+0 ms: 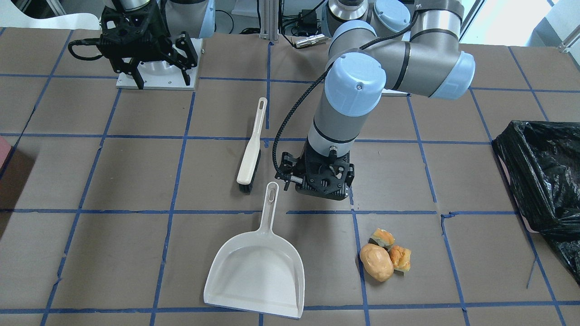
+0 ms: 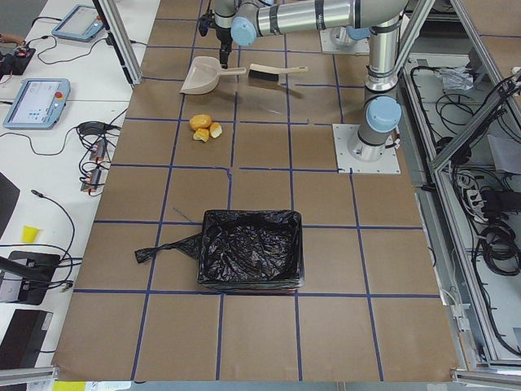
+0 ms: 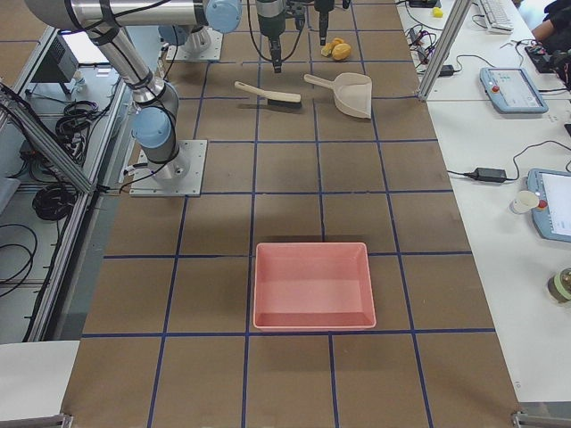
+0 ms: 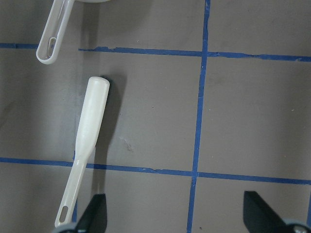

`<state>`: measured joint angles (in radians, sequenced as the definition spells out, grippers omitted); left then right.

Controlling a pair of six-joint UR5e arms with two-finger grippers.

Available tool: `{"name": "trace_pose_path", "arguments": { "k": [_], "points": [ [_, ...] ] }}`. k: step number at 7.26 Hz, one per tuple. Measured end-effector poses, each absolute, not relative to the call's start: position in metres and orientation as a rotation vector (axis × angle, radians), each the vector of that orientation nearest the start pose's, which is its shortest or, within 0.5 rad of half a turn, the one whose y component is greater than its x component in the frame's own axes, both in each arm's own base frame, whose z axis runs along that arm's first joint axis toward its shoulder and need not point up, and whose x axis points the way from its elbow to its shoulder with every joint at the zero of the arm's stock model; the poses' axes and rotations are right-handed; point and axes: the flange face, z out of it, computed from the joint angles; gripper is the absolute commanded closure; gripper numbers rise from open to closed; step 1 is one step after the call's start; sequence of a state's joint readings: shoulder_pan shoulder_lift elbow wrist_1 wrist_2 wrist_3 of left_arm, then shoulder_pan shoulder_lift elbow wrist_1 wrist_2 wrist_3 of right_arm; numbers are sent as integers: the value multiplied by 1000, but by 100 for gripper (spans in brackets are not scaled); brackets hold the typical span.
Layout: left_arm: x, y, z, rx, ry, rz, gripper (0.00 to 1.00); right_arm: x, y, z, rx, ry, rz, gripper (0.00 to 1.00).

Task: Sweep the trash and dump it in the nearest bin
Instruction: 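Reach the left gripper to the white dustpan handle and grasp it, then lift the dustpan with the left gripper while the right arm rises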

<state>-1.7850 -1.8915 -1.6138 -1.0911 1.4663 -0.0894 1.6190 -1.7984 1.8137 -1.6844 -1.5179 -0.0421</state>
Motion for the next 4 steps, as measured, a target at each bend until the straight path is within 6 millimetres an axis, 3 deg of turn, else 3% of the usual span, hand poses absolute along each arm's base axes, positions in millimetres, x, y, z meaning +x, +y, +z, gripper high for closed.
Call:
{"name": "trace_pose_path", "arguments": {
  "k": [2,4],
  "points": [
    [-298,-561,302,252,3273,-233,0,130,-419,493,-120,3087,-172,0],
    [-332,-543,279,256,3274,-228,0,114,-439,510,-131,3090,-218,0]
  ]
}}
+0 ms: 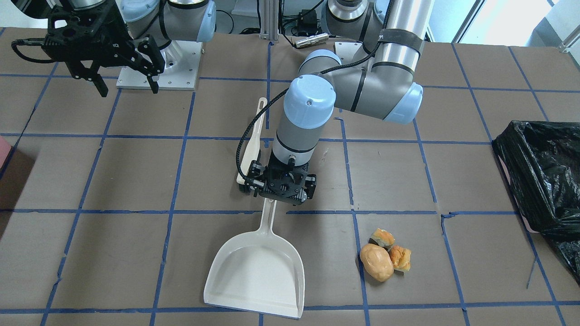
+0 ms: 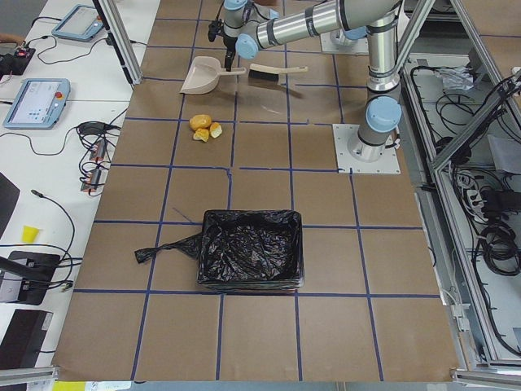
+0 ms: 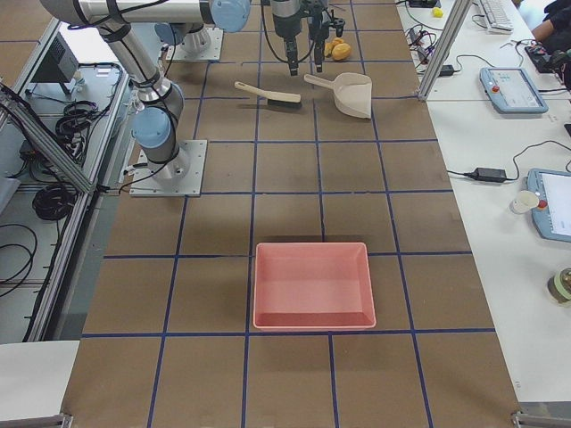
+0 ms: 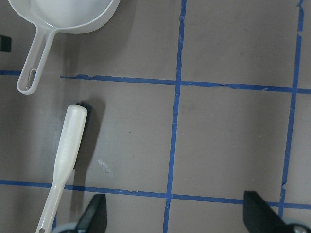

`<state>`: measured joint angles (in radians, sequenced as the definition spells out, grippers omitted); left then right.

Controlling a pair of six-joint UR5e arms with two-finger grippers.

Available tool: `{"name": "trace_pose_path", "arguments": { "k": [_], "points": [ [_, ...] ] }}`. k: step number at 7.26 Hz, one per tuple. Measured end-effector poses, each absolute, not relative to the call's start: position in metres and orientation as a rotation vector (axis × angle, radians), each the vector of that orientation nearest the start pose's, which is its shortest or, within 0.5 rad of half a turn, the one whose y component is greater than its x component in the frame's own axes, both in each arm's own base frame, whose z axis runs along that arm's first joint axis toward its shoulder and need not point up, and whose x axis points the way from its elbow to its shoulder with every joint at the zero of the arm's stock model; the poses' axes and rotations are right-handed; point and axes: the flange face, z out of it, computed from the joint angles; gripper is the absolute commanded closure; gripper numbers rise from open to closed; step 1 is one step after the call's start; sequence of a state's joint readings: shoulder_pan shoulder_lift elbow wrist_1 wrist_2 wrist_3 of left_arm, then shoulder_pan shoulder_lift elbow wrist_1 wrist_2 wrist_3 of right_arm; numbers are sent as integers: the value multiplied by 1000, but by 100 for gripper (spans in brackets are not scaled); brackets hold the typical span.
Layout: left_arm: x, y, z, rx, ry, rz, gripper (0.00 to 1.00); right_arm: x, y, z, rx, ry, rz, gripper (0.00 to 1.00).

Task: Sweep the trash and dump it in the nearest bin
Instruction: 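Lift the dustpan with the left gripper while the right arm rises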

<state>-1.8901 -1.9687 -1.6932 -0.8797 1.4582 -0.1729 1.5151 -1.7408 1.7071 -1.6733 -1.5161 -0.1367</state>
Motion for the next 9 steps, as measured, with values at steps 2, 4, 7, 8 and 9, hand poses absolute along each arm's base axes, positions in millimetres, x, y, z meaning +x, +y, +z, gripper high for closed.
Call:
{"name": "trace_pose_path", "arguments": {
  "k": [2,4,7,8,9],
  "points": [
    [-342,-530,255,177,3283,-204,2,95,-459,513,-132,3101,-219,0],
    [-344,-523,237,164,3285,-213,6,77,-465,513,-138,3104,-217,0],
    [-346,-521,233,179,3287,-220,21,72,-466,514,-140,3103,-220,0],
    [-347,-522,233,180,3288,-222,55,73,-465,515,-141,3100,-223,0],
    [-347,-522,232,180,3289,-219,68,74,-465,516,-143,3097,-227,0]
  ]
}}
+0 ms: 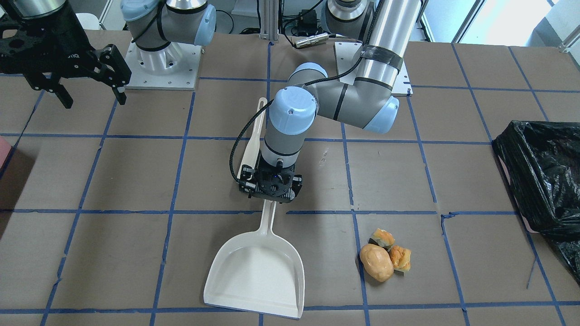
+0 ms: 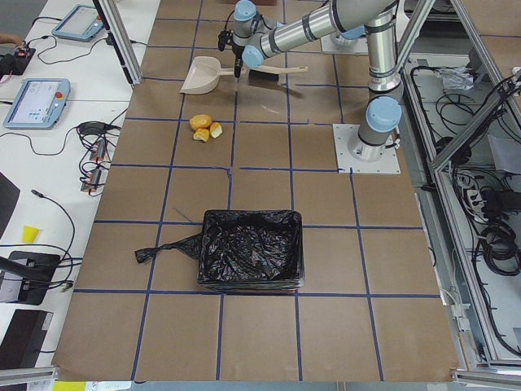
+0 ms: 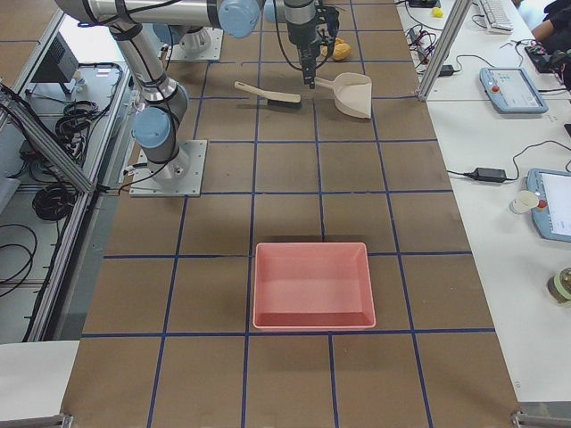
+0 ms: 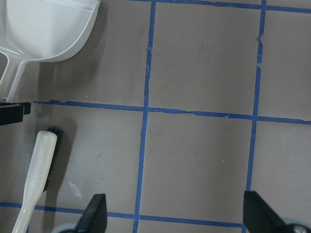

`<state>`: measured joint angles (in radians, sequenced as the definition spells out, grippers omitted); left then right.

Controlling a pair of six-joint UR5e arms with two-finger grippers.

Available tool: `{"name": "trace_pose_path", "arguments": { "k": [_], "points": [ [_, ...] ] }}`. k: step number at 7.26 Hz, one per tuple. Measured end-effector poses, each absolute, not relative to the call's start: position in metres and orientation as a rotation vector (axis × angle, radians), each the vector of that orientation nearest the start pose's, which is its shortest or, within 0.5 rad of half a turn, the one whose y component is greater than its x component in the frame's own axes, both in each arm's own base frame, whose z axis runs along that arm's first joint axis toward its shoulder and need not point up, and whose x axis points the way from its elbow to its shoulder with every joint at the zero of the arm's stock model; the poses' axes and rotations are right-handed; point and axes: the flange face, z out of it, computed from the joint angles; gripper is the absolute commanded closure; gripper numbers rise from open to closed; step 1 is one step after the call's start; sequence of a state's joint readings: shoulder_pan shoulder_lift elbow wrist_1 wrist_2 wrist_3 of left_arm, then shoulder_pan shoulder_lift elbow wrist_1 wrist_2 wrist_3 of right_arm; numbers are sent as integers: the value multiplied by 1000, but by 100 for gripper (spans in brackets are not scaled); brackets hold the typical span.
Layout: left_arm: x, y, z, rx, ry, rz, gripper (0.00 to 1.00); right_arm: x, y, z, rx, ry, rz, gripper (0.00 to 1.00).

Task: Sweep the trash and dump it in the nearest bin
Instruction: 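Lift the dustpan with the left gripper while the right arm rises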

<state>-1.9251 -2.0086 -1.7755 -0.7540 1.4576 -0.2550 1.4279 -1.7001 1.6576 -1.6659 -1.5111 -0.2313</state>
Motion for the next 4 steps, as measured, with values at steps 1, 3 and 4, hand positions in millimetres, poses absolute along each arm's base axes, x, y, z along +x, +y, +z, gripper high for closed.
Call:
{"name": "trace_pose_path", "arguments": {
  "k": [1,3,4],
  "points": [
    [-347,-522,232,183,3290,-217,77,75,-464,517,-146,3096,-231,0],
    [-348,-523,234,197,3289,-225,100,75,-463,517,-147,3096,-232,0],
    [-347,-525,238,200,3287,-238,100,76,-463,517,-147,3097,-232,0]
  ]
}}
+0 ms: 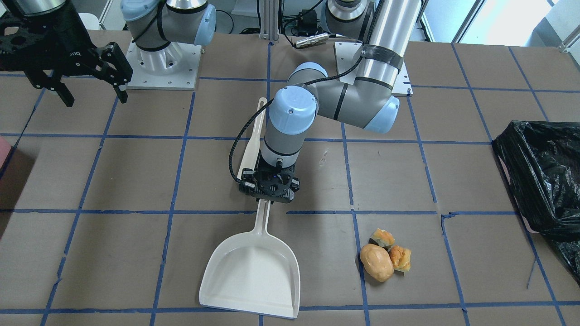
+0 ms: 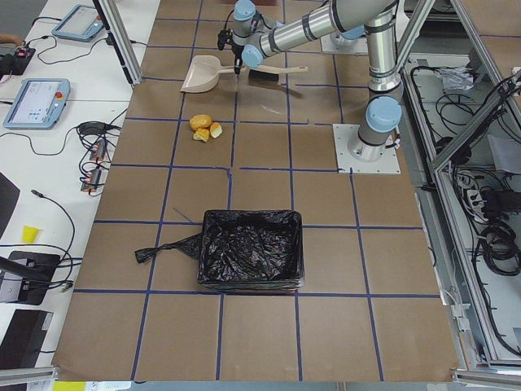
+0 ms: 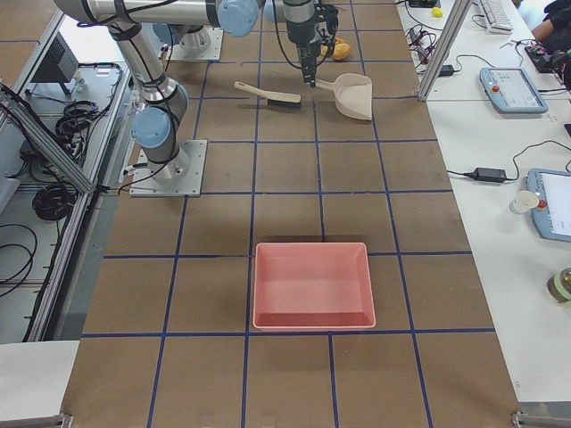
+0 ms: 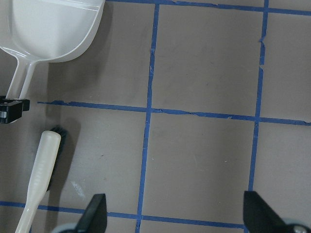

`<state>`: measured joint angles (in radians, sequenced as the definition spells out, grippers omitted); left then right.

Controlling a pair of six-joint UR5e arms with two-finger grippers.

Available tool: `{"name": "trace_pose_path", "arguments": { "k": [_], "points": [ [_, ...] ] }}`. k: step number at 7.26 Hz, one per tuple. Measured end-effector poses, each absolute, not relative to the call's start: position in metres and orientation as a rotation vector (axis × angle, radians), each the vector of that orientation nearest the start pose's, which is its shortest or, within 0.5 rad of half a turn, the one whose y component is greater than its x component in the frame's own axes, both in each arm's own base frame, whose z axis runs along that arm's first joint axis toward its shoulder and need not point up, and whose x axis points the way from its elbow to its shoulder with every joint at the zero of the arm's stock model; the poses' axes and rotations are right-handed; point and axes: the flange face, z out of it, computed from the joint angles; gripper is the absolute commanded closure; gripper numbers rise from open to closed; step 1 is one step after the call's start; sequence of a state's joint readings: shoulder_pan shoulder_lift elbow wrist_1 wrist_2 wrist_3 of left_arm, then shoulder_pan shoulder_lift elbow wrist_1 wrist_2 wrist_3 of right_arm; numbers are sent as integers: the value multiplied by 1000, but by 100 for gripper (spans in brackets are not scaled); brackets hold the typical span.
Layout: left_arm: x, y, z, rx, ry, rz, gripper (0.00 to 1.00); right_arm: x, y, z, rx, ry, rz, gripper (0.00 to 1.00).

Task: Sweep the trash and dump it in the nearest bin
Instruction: 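Lift the dustpan with the left gripper while the right arm rises, then lower the dustpan beside the bread pieces with the left gripper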

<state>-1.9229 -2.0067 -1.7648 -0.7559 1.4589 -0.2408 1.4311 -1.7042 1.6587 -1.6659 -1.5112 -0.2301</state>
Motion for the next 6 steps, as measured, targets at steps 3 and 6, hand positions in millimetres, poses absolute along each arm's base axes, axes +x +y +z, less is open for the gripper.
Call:
{"name": "trace_pose_path", "arguments": {
  "k": [3,6],
  "points": [
    [-334,-542,264,240,3281,-318,100,76,-462,517,-147,3098,-228,0],
    [-262,-559,318,376,3235,-308,100,77,-459,517,-144,3096,-213,0]
  ]
}}
